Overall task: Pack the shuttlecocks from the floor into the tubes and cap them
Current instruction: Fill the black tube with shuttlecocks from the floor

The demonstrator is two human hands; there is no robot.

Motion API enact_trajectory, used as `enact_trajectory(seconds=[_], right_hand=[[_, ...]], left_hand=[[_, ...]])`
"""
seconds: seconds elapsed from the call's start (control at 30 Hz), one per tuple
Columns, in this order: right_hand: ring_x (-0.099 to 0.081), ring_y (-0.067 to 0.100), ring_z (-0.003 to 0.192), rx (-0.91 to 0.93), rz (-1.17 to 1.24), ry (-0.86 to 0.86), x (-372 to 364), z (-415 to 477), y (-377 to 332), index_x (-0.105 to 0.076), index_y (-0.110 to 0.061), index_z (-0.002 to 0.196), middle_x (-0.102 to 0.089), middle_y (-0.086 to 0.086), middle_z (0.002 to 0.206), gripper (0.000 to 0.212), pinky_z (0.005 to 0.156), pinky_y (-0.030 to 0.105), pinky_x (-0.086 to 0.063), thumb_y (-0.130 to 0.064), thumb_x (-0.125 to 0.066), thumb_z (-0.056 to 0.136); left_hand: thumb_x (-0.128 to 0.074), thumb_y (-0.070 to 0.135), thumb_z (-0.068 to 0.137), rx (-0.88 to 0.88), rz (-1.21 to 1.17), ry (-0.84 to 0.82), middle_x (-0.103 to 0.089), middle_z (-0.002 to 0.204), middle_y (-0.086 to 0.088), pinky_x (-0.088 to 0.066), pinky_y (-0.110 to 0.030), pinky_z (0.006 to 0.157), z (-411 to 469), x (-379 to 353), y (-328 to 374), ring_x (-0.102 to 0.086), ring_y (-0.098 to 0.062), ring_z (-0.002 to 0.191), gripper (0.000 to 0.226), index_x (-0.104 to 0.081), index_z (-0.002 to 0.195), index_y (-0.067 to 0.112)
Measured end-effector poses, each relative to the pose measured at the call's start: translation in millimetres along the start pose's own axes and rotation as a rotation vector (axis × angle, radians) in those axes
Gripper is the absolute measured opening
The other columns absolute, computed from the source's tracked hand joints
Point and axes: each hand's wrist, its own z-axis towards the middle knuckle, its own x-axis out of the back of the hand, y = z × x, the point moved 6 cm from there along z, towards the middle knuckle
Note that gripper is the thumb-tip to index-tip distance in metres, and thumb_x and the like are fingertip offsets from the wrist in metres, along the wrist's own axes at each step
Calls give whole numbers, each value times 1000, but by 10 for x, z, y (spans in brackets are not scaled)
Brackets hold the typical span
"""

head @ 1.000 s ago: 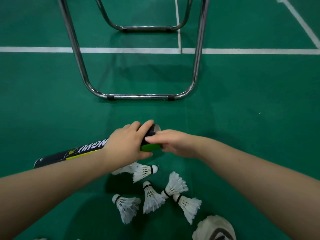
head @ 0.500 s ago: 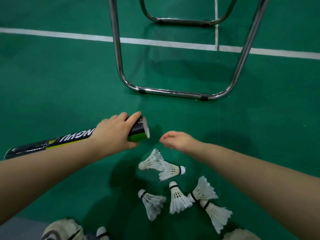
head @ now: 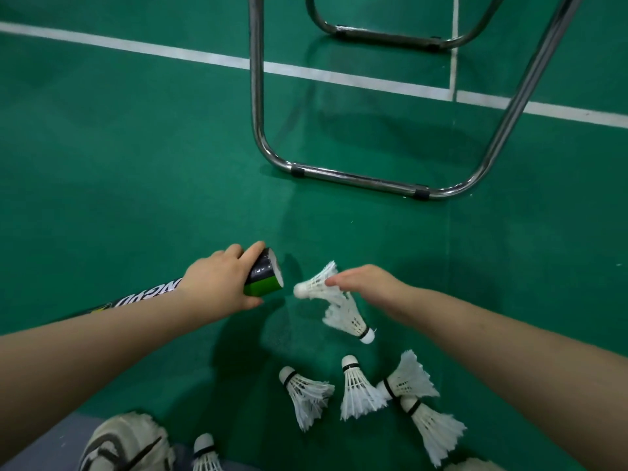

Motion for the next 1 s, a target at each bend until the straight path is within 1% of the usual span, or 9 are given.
enact_trajectory(seconds=[0.17,0.3,0.43,0.53,0.6,0.73,0.8,0.9,1.0], right_hand=[[-58,21,111,121,61,159,399,-107,-193,-68,-16,110,-65,2,116,25,92,28,-40,-25,-53,92],[-60,12,103,199,128,124,459,-228,-315,-69,-23,106,-66,-2,112,22,101,29,-37,-23,-52,92],[-60,9,93,207,188,30,350,-293,-336,-67,-14,108,-67,0,108,23,98,28,-39,-19,-50,93],[-52,16,79,206,247,42,344,-318,-302,-57,-19,86,-56,2,84,9,92,35,-41,-19,-51,93],[-41,20,78,204,254,31,387,-346,-258,-49,-17,79,-46,6,78,14,81,34,-33,-22,-54,91],[-45,17,83,163,236,-91,423,-431,-119,-56,-15,101,-51,4,88,32,82,37,-32,-23,-57,70],[-44,20,87,190,266,-182,391,-482,-93,-53,-10,98,-50,8,93,37,80,36,-34,-15,-55,61],[-43,19,75,230,302,-262,371,-554,-56,-49,-7,91,-44,9,79,34,65,29,-34,-6,-53,57],[-53,16,81,219,393,-198,448,-543,67,-55,-11,87,-55,5,84,23,77,29,-42,-13,-58,65]], left_hand=[[-62,60,74,-14,13,-13,-47,122,-1,-45,-33,75,42,31,75,-51,-23,110,92,-10,144,31],[-63,59,73,-53,-5,-9,-47,120,-1,-46,-35,79,77,103,321,-51,-24,110,92,-12,144,30],[-65,58,72,-105,-79,42,-48,120,-1,-47,-35,79,112,255,701,-52,-25,109,92,-15,144,30],[-66,57,72,-132,-127,86,-48,119,-1,-48,-35,78,148,375,961,-53,-24,108,92,-15,144,31],[-66,57,72,-150,-138,99,-48,119,-1,-47,-35,79,167,428,1098,-53,-25,108,93,-14,144,31],[-65,58,73,-201,-125,112,-48,121,-2,-46,-36,81,145,507,1318,-52,-25,109,93,-13,145,30],[-64,59,73,-252,-109,141,-47,123,-2,-45,-36,83,126,562,1472,-51,-25,111,94,-12,146,29],[-61,62,74,-320,-46,168,-46,123,-2,-45,-37,86,95,590,1704,-50,-25,111,94,-9,146,29],[-62,60,74,-330,-31,148,-46,121,-2,-44,-36,84,130,544,1791,-50,-25,112,94,-10,145,30]])
